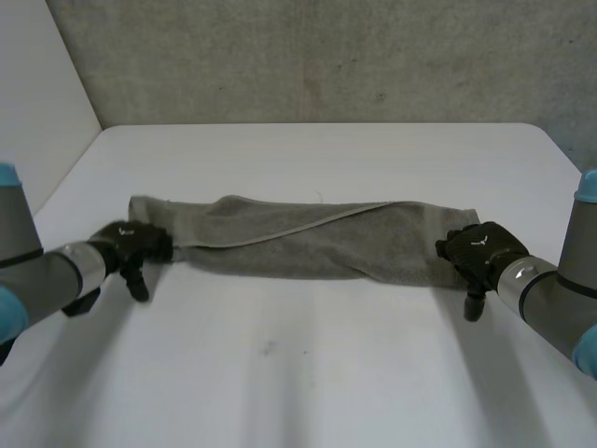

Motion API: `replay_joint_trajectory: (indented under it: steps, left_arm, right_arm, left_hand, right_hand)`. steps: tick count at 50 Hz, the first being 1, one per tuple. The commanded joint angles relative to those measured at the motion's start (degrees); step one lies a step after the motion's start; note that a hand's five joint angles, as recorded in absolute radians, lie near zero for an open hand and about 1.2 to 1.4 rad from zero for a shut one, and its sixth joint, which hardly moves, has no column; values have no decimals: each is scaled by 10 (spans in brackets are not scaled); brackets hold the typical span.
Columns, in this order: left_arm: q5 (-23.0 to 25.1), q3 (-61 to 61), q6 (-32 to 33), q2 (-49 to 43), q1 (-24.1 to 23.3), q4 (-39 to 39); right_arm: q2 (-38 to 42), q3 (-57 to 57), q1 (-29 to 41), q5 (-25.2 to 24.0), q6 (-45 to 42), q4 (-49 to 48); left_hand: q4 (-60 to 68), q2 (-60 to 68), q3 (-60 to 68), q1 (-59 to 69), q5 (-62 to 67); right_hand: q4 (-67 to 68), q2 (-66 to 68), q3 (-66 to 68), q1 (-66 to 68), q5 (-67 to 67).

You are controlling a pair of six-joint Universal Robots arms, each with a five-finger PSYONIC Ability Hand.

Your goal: Fold the towel.

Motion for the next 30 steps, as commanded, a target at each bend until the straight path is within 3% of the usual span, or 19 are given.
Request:
replay_joint_trajectory:
  steps: [1, 5, 12, 30]
  left_arm:
    - [-7, 148, -41, -37, -27, 9]
    - [-22, 238, -113, -77, -28, 14]
    - [-55, 294, -135, -131, -28, 10]
    - [-52, 186, -133, -82, -27, 10]
  right_arm:
    - [-4, 2, 1, 0, 0, 0]
    - [-5, 4, 1, 0, 0, 0]
    - [-3, 7, 1, 0, 0, 0]
    - [0, 6, 2, 0, 1, -23]
  left_hand:
    - [24, 24, 24, 24, 27]
    - [28, 28, 27, 28, 30]
    - [29, 29, 29, 29, 32]
    - [33, 33, 32, 33, 35]
  right_hand:
    - [-66, -58, -58, -54, -66]
    - [-66, -58, -58, -54, -66]
    - [-66, -58, -58, -54, -66]
    - [-66, -58, -58, -54, -66]
